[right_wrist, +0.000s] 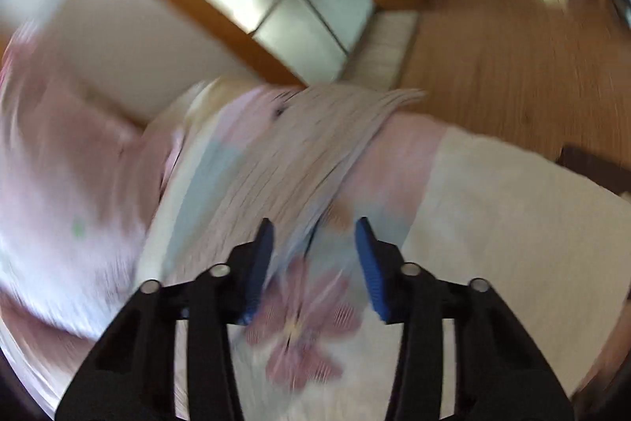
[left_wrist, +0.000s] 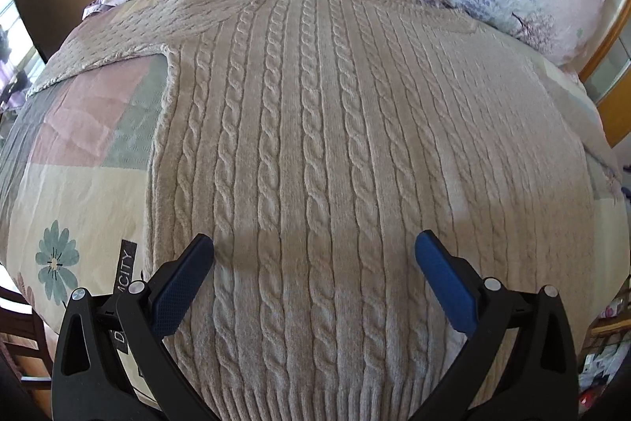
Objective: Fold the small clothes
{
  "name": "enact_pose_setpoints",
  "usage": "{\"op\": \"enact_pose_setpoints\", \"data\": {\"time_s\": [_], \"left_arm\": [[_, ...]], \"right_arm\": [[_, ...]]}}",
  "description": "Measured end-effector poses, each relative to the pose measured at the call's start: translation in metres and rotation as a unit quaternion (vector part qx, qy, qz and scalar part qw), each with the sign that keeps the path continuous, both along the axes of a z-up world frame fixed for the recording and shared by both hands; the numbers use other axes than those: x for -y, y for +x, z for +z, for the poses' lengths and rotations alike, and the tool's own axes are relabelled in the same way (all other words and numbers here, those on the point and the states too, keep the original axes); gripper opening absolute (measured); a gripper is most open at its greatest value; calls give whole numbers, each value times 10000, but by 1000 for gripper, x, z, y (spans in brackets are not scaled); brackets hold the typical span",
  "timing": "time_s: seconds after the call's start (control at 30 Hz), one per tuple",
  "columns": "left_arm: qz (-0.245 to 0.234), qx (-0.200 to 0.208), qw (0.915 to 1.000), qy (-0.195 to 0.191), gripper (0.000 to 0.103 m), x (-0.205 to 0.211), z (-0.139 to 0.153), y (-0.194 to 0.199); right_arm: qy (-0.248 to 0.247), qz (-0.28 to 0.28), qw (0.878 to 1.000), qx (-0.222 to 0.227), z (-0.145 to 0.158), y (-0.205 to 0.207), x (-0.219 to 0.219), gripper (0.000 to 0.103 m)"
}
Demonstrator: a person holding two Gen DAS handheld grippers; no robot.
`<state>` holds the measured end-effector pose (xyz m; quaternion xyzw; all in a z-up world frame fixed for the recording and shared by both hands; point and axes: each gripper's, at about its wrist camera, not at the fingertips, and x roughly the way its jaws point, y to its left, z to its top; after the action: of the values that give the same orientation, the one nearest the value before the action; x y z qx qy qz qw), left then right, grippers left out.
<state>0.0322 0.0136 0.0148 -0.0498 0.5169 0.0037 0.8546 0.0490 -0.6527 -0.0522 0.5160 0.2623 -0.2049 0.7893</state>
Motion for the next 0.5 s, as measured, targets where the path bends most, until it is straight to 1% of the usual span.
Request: {"op": "enact_pose_setpoints", "data": {"time_s": [0.03, 0.1, 0.17, 0.2, 0.23, 0.3, 0.33, 0.4, 0.43, 0.47, 0.5], "left_arm": [[87, 46, 9999, -57, 102, -4, 3, 4], [267, 219, 9993, -149, 102, -13, 12, 14], [359, 451, 9979, -307, 102, -22, 20, 20], [435, 563, 9970, -298, 102, -28, 24, 23], [537, 679, 9960, -234, 102, -36, 29, 26], [670, 808, 9943, -164, 102, -51, 36, 34], [768, 859, 9933, -134, 102, -62, 40, 37], [999, 897, 9909, -115, 102, -87, 48, 42], [1113, 920, 9894, -135, 102, -99, 50, 46], [1267, 1002, 9866, -204, 102, -116, 53, 47], [1401, 1077, 9838, -287, 102, -132, 55, 50]], "right_arm": [[278, -141, 9995, 8, -10, 5, 20, 32], [346, -191, 9992, 57, -15, 9, 31, 26], [287, -183, 9993, 120, -15, 16, 36, 23], [236, -163, 9995, 133, -15, 21, 37, 20], [192, -172, 9996, 136, -15, 19, 38, 11], [126, -161, 9998, 80, -16, 26, 41, 8], [27, -186, 9998, 23, -10, 32, 39, 7], [-530, -151, 9984, 140, 15, 31, 26, 7], [-1129, 120, 9930, 334, 44, 35, 1, 7], [-1474, 348, 9871, 515, 64, 39, -21, 7], [-1812, 654, 9782, 779, 87, 42, -50, 7]]}}
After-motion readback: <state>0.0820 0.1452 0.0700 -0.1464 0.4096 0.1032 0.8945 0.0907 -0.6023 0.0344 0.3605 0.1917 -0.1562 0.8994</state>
